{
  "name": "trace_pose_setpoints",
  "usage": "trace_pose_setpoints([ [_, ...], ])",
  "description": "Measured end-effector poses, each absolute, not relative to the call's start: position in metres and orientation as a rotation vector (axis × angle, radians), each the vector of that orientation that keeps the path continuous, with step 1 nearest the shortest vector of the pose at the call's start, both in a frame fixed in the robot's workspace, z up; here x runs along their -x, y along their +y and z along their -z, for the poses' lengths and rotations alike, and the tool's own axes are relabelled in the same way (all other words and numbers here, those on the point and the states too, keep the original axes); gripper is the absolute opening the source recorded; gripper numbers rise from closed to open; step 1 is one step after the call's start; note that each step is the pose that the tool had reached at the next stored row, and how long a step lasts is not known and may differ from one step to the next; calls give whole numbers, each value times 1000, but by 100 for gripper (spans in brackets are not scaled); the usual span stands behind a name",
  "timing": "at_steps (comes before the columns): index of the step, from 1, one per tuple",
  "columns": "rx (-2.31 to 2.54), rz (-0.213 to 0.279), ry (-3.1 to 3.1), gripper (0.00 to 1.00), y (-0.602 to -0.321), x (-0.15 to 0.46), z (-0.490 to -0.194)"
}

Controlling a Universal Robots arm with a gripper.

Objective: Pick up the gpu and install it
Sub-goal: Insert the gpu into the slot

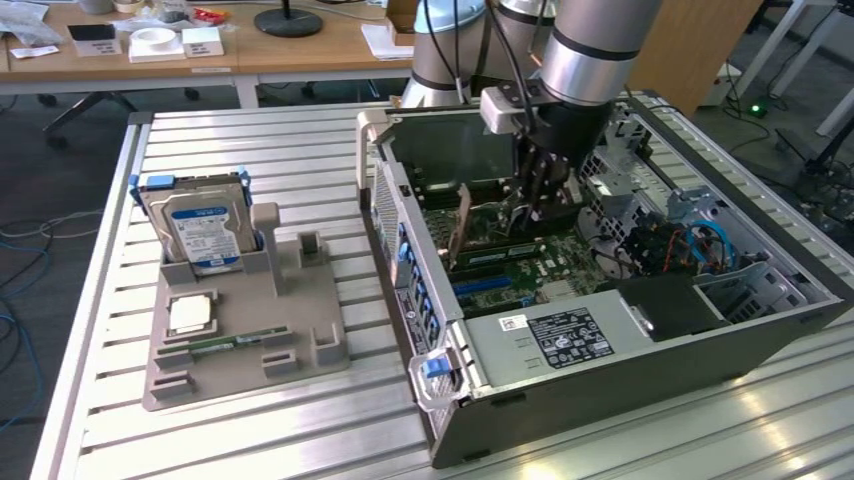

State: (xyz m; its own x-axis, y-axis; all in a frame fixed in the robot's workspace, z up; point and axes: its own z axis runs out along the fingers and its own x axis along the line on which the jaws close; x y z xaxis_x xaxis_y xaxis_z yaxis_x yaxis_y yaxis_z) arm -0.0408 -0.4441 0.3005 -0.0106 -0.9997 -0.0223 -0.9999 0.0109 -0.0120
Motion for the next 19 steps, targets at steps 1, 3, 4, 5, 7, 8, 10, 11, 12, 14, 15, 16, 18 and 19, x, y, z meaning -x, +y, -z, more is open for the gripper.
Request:
trace_pose_setpoints([
  [1, 2191, -11, 2217, 26, -445, 41, -300],
  [3, 2189, -11, 2219, 26, -446, 41, -299],
  [4, 2188, -11, 2219, 26, -446, 41, -298],
  [5, 2188, -11, 2219, 26, -446, 41, -299],
  [7, 2188, -11, 2220, 26, -447, 41, -298],
  [8, 2188, -11, 2220, 26, -447, 41, -298],
  [10, 2188, -11, 2220, 26, -447, 42, -296],
  [11, 2188, -11, 2220, 26, -447, 42, -294],
  [12, 2188, -11, 2220, 26, -448, 42, -293],
  [14, 2187, -11, 2221, 26, -448, 42, -292],
  [15, 2187, -11, 2221, 26, -448, 42, -292],
  [16, 2188, -11, 2221, 26, -448, 42, -292],
  [18, 2187, -11, 2221, 26, -448, 42, -290],
  [19, 2187, -11, 2221, 26, -448, 42, -289],
])
